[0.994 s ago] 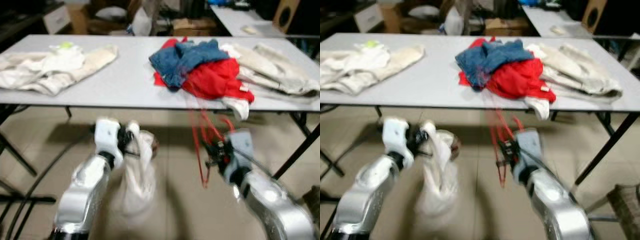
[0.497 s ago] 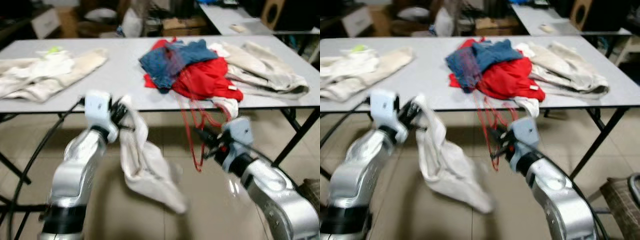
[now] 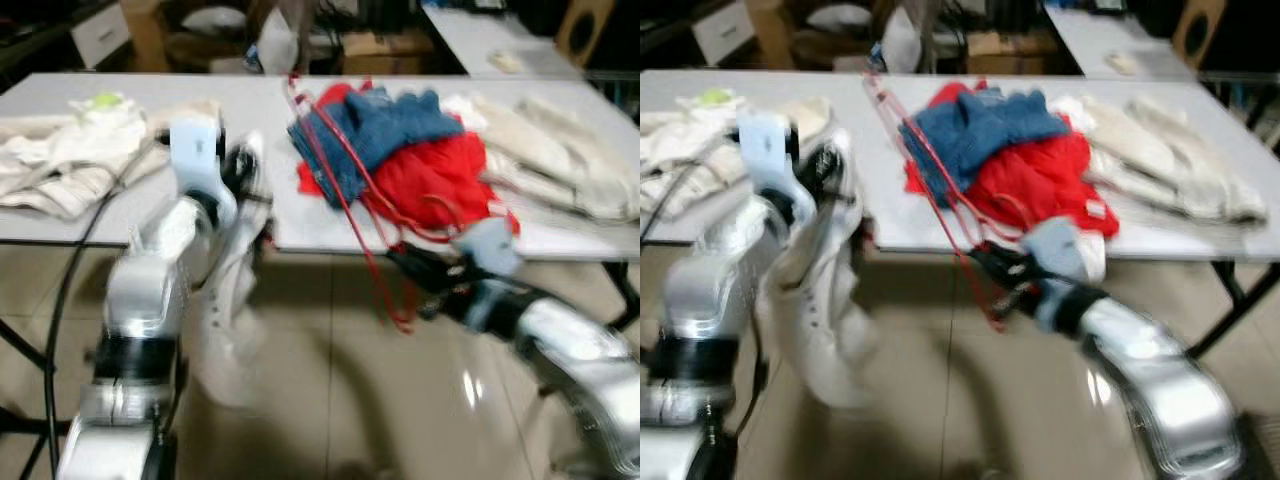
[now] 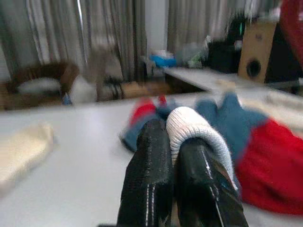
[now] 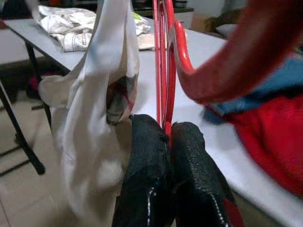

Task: Hang hanger

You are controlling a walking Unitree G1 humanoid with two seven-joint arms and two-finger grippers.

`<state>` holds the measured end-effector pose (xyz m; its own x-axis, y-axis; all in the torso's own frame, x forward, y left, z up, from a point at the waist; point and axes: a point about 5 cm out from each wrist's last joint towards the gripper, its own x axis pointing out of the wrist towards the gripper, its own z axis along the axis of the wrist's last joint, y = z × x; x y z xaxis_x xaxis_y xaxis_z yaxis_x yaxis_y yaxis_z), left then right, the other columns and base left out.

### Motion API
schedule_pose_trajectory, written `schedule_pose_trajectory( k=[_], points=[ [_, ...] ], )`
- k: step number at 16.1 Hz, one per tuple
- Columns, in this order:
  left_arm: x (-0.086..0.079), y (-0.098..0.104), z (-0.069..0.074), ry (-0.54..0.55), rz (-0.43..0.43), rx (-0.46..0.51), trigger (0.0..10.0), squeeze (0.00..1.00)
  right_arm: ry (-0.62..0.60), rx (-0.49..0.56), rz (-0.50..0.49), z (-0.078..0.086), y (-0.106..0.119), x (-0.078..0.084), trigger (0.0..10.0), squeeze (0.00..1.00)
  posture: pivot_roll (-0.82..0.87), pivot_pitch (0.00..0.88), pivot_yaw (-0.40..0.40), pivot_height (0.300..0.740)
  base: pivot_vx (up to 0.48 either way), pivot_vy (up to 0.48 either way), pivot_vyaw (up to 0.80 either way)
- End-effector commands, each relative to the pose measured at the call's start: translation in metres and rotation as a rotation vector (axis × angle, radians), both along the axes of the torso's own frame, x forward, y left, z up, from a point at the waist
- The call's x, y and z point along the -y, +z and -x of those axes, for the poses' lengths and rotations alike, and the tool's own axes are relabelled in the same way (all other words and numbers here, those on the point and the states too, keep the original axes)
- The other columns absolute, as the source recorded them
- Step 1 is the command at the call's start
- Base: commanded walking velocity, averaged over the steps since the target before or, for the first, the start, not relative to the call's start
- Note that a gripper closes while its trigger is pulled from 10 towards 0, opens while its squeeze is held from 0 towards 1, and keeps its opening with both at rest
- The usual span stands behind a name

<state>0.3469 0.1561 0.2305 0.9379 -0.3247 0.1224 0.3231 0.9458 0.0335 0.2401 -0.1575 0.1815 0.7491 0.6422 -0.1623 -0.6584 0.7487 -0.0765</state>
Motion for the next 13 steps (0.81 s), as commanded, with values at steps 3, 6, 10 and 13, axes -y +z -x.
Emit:
schedule_pose_trajectory(
  k=[3,6,10,13],
  points=[
    [-0.001,0.021,-0.013,-0.049,-0.031,0.038,10.0,0.00,0.180,-0.047,0.015,0.015,0.022,0.020,10.0,0.00,-0.08,0.000,0.042,0.740,0.447,0.000,-0.53],
    [0.006,0.037,-0.022,-0.116,-0.030,0.065,10.0,0.00,0.249,-0.064,0.106,0.025,0.039,0.038,10.0,0.00,-0.08,0.000,0.048,0.740,0.442,0.000,0.00],
    [0.016,0.056,-0.023,-0.209,-0.004,0.104,10.0,0.00,0.324,-0.144,0.226,0.032,0.036,0.040,10.0,0.00,-0.08,0.000,0.048,0.740,0.442,0.000,0.00],
    [0.022,0.075,-0.022,-0.269,0.014,0.134,10.0,0.00,0.383,-0.139,0.280,0.030,0.033,0.035,10.0,0.00,-0.07,0.000,0.045,0.740,0.432,0.000,0.00]
  ],
)
